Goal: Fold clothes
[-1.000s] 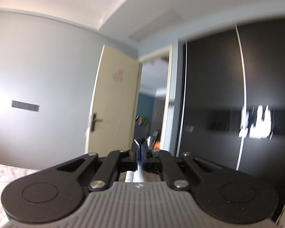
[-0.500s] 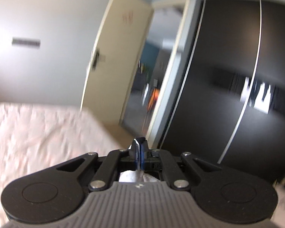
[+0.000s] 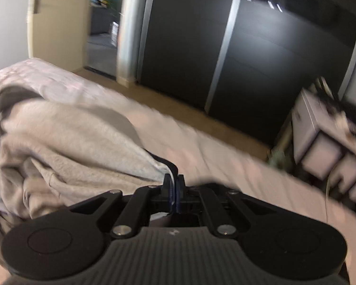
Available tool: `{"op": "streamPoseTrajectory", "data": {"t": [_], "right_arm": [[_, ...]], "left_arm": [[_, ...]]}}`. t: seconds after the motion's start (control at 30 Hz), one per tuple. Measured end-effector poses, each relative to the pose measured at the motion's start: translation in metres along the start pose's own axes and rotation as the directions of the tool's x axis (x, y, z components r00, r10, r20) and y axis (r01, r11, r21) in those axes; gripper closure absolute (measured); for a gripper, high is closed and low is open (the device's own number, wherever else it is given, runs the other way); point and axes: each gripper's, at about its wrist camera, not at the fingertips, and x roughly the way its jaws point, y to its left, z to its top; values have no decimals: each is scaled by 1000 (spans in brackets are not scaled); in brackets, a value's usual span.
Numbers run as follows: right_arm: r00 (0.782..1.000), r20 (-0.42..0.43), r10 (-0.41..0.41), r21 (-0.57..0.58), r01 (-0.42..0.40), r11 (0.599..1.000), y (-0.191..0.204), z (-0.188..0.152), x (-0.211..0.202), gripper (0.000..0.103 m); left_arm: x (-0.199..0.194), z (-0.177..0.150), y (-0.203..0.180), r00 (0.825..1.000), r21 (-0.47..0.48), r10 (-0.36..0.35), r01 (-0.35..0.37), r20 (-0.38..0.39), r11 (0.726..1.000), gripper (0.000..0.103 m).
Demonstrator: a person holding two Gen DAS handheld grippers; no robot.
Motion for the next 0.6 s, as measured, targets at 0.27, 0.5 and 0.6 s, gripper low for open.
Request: {"op": "streamPoseTrajectory", "data": {"t": [0.27,0.5,0.6], "right_arm": [[983,73,169,-12,-169,986,12,-1,-17,67],[924,102,368,-168,-348,922,79,21,-52,43],[925,90,370,-264,-336,904,104,25,-36,43]], "left_arm": [[20,7,-43,997,62,-76,77,-33,995,36],[49,24,-104,976,119,-205,212,-72,970,36],[65,34,-129,964,138,-250,261,-89,955,36]]}}
